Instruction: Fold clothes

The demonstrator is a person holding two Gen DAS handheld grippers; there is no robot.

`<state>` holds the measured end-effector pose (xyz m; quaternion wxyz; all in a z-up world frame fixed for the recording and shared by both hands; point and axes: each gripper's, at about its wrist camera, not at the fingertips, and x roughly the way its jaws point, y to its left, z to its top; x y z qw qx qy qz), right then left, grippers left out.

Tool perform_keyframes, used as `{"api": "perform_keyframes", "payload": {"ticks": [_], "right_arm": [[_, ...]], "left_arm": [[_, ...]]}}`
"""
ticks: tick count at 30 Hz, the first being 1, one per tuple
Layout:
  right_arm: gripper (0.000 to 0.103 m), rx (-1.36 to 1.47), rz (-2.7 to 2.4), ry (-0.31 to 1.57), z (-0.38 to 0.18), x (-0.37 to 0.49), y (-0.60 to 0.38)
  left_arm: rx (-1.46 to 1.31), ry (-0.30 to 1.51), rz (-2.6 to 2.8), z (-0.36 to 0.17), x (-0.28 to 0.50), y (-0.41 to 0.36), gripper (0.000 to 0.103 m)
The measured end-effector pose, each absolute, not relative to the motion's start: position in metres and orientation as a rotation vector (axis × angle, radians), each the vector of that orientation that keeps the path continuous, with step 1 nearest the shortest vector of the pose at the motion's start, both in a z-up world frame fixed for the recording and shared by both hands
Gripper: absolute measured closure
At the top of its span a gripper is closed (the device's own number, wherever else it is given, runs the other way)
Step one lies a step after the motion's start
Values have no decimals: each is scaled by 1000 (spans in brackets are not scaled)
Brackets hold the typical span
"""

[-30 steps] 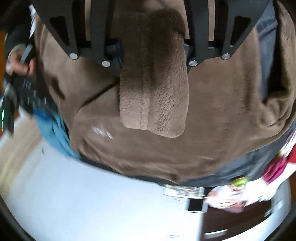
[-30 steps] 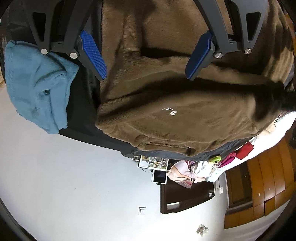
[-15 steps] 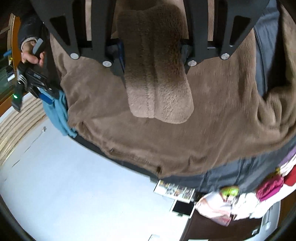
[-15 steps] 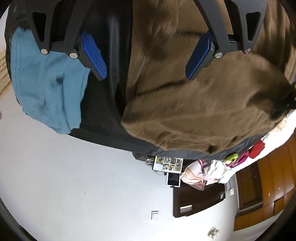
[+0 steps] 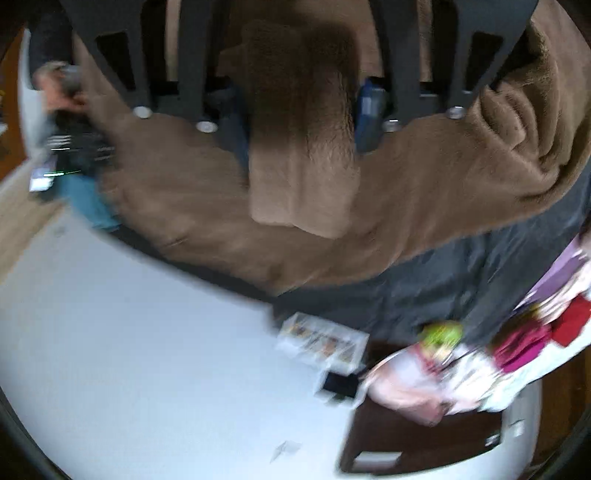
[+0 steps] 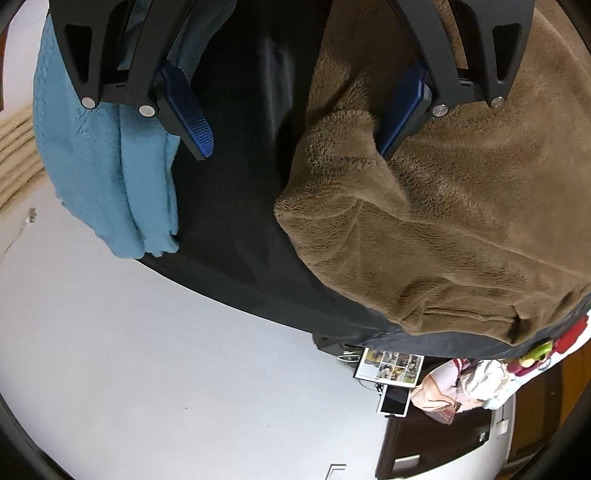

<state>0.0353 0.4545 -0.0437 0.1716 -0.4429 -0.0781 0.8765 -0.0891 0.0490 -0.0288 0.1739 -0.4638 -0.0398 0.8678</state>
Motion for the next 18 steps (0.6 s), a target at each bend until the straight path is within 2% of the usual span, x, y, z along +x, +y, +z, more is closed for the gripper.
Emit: {"api": "perform_keyframes", "payload": {"ticks": [4,12,18], "right_arm": [[14,-1251,2487,-247,-44,36,454],[14,-1218,2468,-310,-33,47,443],[14,-1097,2602,-309,3,89,424]], "left_arm": [[-1376,-190,2493,-52,-102,30,27],[-1399,-120,2653,-49,-100,1,26],[-1390,-147,2667,-47,-87,-13,26]]}}
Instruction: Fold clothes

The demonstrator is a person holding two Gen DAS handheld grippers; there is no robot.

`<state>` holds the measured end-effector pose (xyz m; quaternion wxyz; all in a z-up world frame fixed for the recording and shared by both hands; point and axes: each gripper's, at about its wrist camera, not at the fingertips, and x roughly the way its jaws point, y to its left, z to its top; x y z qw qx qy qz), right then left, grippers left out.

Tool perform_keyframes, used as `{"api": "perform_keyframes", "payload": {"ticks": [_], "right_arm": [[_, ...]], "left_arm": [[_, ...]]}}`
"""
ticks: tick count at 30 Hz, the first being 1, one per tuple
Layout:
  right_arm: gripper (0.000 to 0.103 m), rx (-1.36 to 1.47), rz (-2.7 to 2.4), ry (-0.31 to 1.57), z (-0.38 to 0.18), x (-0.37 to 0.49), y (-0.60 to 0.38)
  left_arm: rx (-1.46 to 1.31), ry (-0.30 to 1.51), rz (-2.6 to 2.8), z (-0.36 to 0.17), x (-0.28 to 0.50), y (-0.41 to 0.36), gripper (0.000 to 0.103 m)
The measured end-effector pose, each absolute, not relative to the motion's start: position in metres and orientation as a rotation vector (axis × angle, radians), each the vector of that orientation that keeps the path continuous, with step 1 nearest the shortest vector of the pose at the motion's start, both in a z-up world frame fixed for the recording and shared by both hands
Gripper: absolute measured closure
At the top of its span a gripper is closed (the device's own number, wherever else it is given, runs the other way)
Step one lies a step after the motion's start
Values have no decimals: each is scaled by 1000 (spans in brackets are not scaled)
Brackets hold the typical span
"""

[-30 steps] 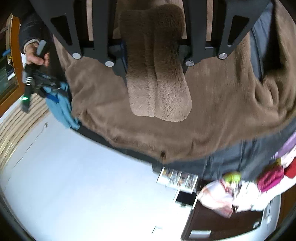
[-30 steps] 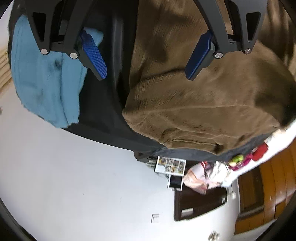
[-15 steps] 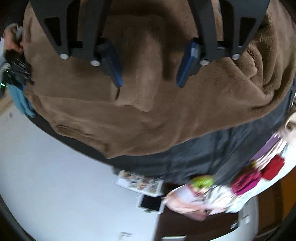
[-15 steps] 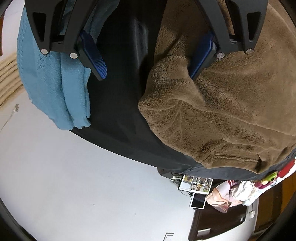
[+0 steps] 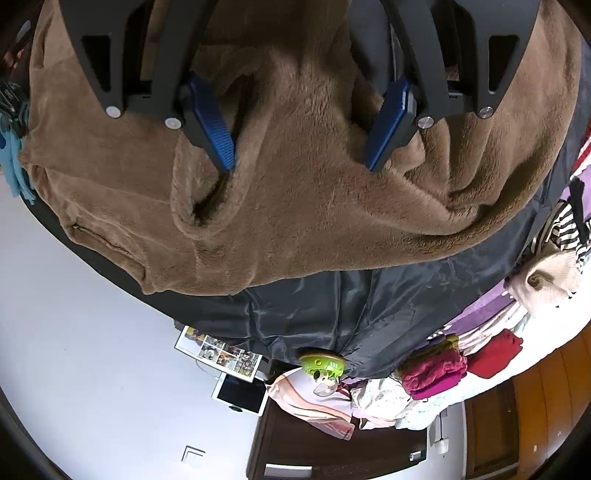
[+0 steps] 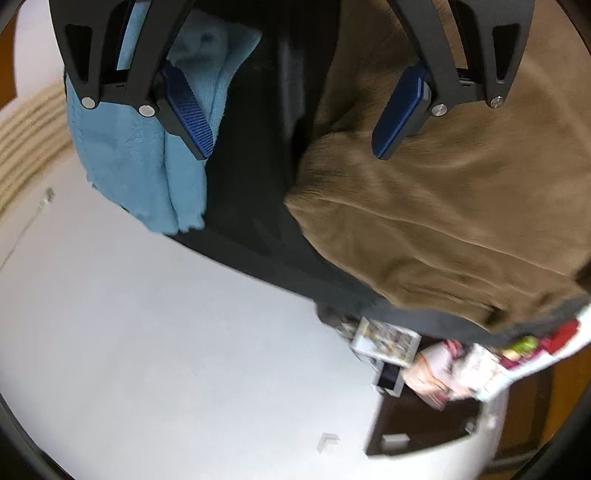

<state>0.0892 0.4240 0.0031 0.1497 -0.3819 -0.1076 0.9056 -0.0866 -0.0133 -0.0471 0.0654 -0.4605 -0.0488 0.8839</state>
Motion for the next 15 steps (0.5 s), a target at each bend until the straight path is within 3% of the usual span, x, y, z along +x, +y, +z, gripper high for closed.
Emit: {"api": "perform_keyframes", "payload": {"ticks": [5,11,13,15], "right_arm": [[14,-1236,2876,-264,16,126,389],[14,-1389,2709,-669,-26,134,349],[14,-1341,2568,-691,-35,129,360],[14,-1263,2507,-586,-29,131,382]], "left_arm": [[-1319,-71,2618,-38,-66,9,25],[-1331,81,2559,-50,-54,41,24],[-1353,134,2549,-57,-52,50,24],[-1374,133,2540,-62,-53,50,24]]}}
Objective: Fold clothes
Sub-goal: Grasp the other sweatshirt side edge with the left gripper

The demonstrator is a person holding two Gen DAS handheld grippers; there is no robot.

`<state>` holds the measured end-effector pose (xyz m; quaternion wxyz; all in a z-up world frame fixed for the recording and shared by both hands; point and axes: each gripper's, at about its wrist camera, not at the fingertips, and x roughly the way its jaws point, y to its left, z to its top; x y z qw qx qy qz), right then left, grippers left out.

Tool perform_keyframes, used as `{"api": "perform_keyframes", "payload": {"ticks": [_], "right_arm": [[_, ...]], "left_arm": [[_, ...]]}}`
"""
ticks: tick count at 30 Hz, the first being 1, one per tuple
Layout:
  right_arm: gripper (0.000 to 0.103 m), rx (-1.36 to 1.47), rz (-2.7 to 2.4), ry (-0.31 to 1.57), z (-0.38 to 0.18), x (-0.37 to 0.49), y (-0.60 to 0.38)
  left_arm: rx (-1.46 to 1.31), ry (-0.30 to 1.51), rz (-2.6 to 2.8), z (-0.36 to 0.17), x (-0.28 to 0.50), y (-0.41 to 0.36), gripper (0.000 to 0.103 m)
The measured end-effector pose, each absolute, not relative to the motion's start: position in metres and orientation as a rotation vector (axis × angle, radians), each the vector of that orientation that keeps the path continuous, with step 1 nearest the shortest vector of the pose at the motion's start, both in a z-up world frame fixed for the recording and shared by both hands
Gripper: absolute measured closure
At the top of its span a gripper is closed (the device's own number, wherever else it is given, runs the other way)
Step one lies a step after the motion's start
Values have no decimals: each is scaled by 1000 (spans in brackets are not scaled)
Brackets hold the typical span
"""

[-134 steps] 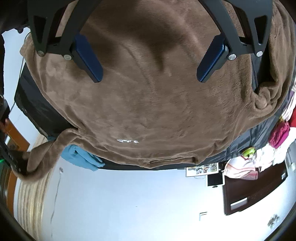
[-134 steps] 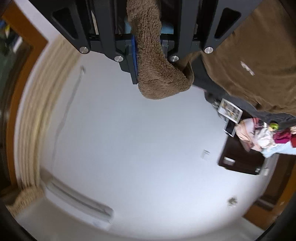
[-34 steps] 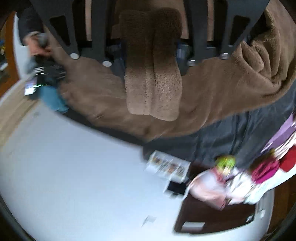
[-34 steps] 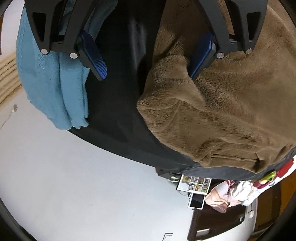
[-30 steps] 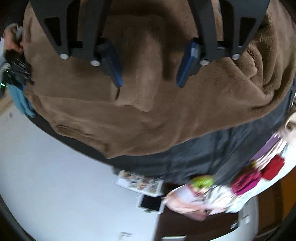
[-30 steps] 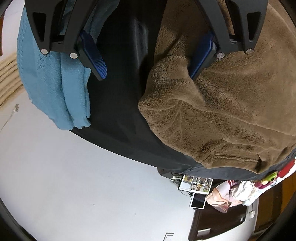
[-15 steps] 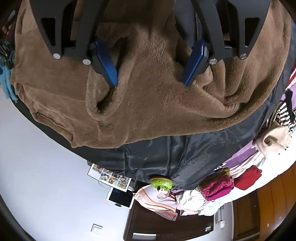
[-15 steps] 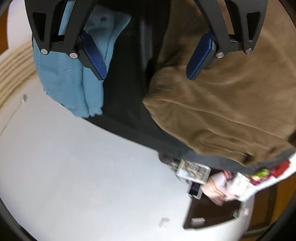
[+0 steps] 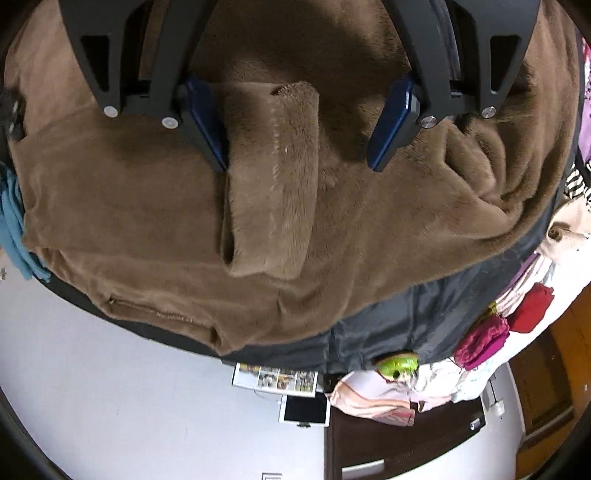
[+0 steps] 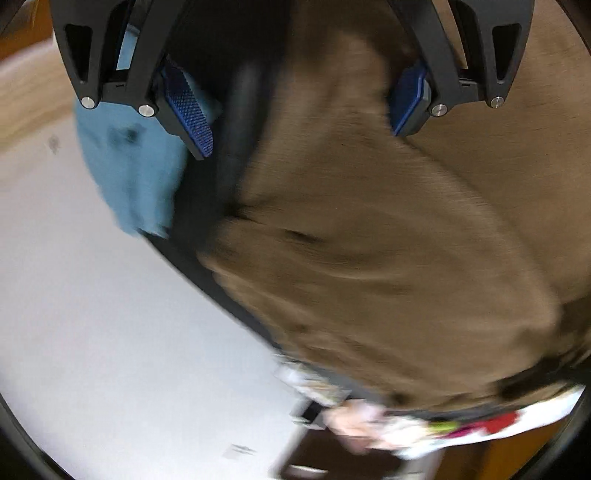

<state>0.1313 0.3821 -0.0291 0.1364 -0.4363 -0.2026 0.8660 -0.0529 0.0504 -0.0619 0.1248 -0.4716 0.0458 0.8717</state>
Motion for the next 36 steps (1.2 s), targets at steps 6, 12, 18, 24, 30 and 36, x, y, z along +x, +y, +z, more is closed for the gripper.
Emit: {"api": "perform_keyframes", "payload": {"ticks": [6,12,18,24,30,36], "right_arm": [[14,-1151,2471,-301,-12,165,424],[14,-1231,2426,-364,-37,167,420],[14,-1241,2493,-365,-18,170,416],[14,-1216,2560,-290,-5,177,415],[13,-1125,2773,-127,25,177,393],[13,-1327,2889,91,-4,132,373]], "left_arm": [[-1385,97,2502,-65,-49,49,21],[-1400,126,2501,-67,-45,51,20],[-1390,35,2568,-52,-45,20,20],[-1424,-10,2672,-47,-48,-14,19],[-1433,-5,2609,-60,-30,-11,19],[-1440,-72,2581,-64,-9,-16,19]]}}
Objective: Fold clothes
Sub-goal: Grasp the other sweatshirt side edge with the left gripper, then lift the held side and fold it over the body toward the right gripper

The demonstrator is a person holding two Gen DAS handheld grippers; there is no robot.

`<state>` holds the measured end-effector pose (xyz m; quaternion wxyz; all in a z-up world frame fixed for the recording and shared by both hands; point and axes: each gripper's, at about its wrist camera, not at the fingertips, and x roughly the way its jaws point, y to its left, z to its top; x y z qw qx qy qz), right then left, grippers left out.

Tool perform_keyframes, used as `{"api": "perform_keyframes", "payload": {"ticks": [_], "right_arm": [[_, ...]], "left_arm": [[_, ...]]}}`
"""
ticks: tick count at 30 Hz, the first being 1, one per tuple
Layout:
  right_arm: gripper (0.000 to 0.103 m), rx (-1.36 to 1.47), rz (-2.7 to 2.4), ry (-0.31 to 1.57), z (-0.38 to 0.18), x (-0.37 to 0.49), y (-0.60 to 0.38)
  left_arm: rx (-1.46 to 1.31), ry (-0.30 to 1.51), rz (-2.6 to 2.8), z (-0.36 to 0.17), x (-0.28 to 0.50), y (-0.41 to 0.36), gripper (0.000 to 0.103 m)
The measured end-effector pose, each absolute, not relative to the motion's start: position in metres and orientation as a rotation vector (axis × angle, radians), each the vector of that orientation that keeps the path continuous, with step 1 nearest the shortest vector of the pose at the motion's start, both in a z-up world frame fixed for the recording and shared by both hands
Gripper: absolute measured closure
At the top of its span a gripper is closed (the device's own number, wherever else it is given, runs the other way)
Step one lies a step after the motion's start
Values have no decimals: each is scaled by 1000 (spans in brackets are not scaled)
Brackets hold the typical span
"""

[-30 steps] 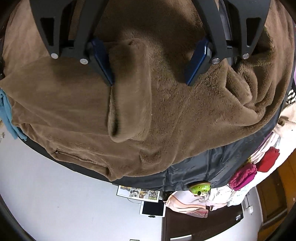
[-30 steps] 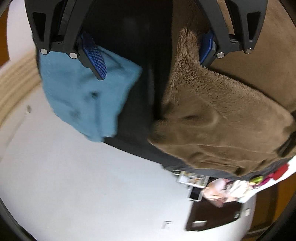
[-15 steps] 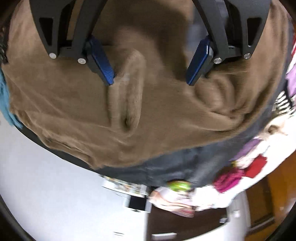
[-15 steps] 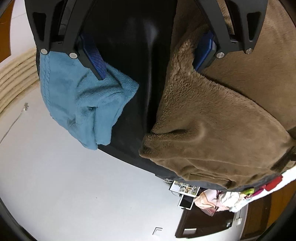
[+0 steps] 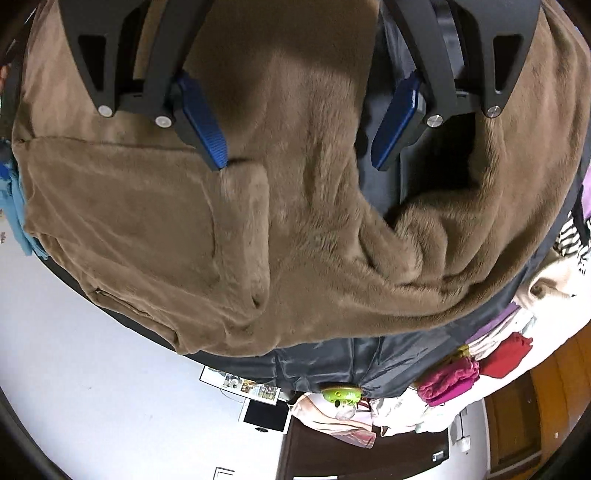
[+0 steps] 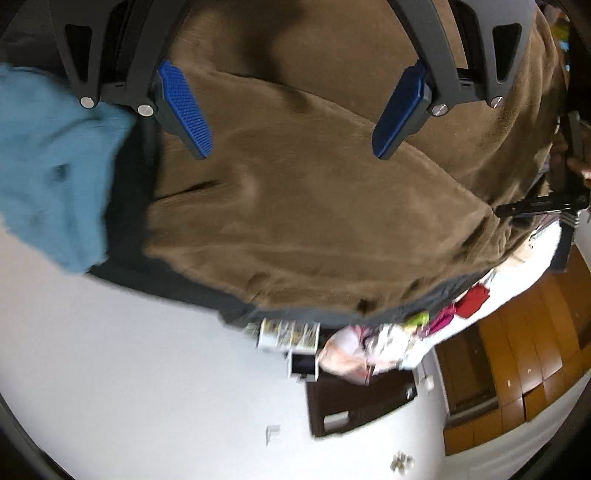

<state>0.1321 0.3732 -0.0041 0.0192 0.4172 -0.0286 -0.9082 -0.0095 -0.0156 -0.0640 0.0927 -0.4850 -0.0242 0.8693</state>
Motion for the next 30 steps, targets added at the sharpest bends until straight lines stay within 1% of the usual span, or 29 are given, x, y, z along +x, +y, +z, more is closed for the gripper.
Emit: {"api": "perform_keyframes", "payload": {"ticks": [4,6,12,16,21,24,26,30], "right_arm": [[13,1438,-2770,-47,-40,113,366],[11,1437,-2779,-13,-47,114,365],[11,1412,-2793,-5,-50,115,363],[10,1405,-2798,-4,-48,115,364],[10,1397,-2796,-16,-46,117,365],[10,1394,-2794,-19,-46,118,365],[10,1393,-2794,-21,-46,118,365],[10,1393,-2794,-24,-46,118,364]], "left_arm": [[-1422,-147,2614,-58,13,-42,19],[-1416,-179,2655,-53,27,-62,19],[-1415,-305,2836,-40,71,-132,19],[-1421,-347,3007,-33,97,-180,19],[-1452,-478,3100,-44,110,-229,19],[-1464,-544,3075,-59,108,-240,19],[-1460,-544,3040,-66,105,-239,20],[-1453,-470,3031,-78,99,-234,20]]}}
